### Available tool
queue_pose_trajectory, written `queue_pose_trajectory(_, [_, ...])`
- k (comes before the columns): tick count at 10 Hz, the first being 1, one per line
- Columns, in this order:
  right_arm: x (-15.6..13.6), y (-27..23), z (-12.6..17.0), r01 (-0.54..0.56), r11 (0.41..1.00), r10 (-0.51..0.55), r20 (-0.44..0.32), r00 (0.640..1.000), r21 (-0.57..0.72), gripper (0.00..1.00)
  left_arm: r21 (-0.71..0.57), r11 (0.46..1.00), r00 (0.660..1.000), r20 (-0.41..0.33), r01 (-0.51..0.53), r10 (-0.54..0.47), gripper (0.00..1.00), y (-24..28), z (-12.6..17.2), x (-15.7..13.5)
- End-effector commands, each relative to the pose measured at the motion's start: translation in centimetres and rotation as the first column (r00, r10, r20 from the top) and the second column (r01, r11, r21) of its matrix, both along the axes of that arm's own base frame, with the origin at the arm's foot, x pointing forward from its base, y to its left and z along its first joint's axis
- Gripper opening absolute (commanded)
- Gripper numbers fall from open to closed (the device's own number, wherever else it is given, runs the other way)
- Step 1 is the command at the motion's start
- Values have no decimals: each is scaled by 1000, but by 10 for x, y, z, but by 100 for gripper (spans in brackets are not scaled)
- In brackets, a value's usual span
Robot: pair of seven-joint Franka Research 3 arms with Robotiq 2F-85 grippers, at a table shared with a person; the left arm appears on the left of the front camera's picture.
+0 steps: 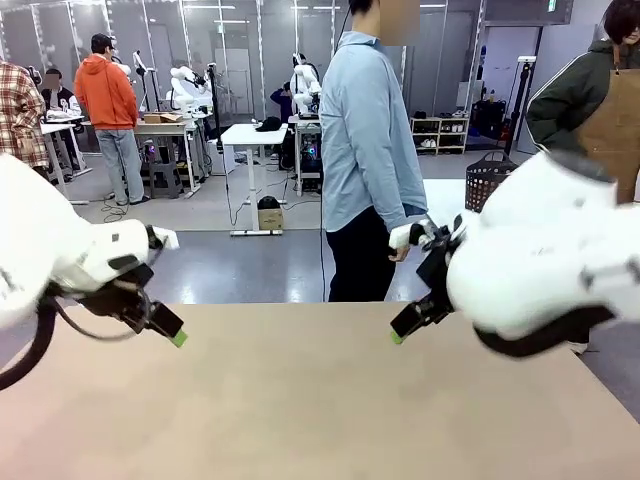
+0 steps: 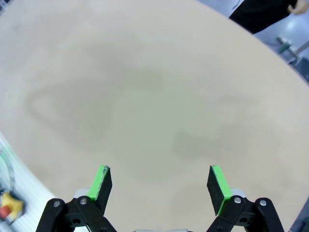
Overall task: Fold the towel.
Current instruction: Grab the top end of the 100 cm Hotel Towel extended by the human.
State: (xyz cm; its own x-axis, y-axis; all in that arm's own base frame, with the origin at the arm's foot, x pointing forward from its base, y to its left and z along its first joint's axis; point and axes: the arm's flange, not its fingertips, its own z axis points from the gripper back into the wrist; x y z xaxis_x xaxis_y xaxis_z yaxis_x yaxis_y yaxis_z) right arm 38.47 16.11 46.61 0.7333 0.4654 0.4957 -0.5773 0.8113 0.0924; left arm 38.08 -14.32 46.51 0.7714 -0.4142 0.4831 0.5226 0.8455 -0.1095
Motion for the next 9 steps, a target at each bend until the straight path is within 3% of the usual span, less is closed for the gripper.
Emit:
queue_pose_trajectory(1, [-5,-45,44,-3,986,30,-152,988,169,100,-208,978,988,-147,21,-52,100,44,37,-3])
queue_pose_trajectory(3, [-13,-94,74,75,930,41,-304,952,360,100,-414,910,973,-203,17,-110,100,95,63,-14])
queue_pose_trajectory(4, [-20,-132,80,112,882,64,-352,934,457,100,-532,847,960,-236,1,-150,100,129,67,-22])
queue_pose_trajectory(5, [-28,-166,79,146,824,83,-371,925,547,100,-616,788,951,-247,-7,-185,100,162,66,-32])
queue_pose_trajectory(7, [-49,-231,71,184,697,124,-369,921,693,100,-756,654,962,-201,-32,-186,100,232,57,-52])
queue_pose_trajectory(9, [-68,-290,47,242,584,108,-369,923,775,100,-853,513,977,-181,-98,-114,100,298,26,-75])
